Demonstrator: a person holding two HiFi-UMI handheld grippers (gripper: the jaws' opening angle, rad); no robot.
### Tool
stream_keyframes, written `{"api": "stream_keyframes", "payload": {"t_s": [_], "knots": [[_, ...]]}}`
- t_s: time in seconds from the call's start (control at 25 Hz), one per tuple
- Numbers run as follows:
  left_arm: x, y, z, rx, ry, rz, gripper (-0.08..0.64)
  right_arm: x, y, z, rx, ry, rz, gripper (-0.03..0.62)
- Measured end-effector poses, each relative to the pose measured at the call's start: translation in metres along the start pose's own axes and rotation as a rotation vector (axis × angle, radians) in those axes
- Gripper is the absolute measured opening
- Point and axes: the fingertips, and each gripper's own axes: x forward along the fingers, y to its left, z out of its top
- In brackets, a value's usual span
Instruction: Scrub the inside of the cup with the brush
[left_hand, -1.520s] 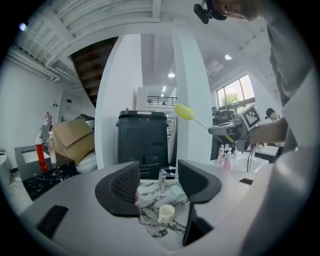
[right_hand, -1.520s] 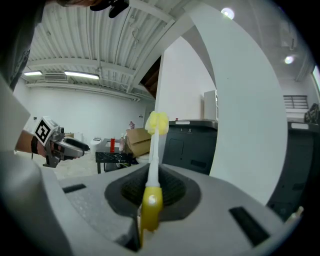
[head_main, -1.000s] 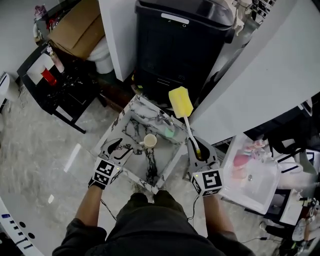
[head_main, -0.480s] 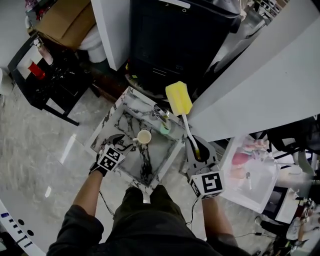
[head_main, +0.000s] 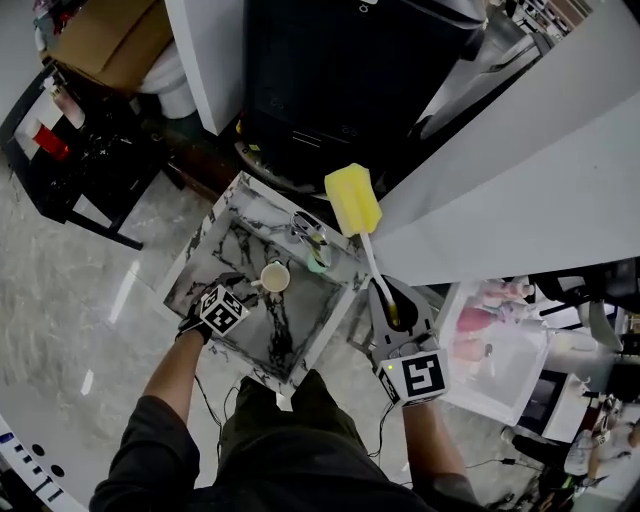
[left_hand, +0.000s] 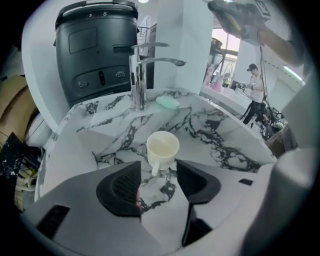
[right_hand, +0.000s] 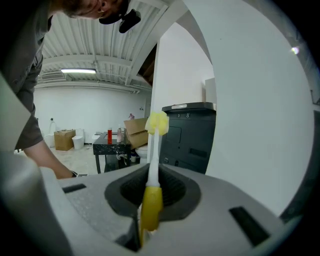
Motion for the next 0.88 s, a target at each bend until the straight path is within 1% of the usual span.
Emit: {"api": "stream_keyframes", "payload": {"t_s": [0.16,0.32,0.52,0.72,0.8,0.88], "knots": [[0.021,0.003,-0.008,0.02,0.044,-0.018,0.222,0.005,-0.003,0.0,-0.003,0.01,0.002,0.034],[0.043,0.005,-0.018,0.057,0.088,-0.036,0.208,0.011,-0.005,-0.003,-0.009,0.024,0.008,0.034],[0.065,0.002,-0.027,0.113,0.119,-0.059,0.19,0.023,-0.004,-0.009,-0.013,0.041,0.023,0.034],[0.081,0.002,-0.03,0.161,0.107,-0.058,0.167,0.037,-0.001,-0.018,-0.015,0.059,0.044,0.034],[0.085,0.002,-0.029,0.191,0.098,-0.058,0.162,0.043,0.001,-0.021,-0.016,0.066,0.052,0.034],[0.088,0.002,-0.027,0.23,0.087,-0.058,0.142,0.048,0.002,-0.023,-0.017,0.073,0.061,0.034]]}}
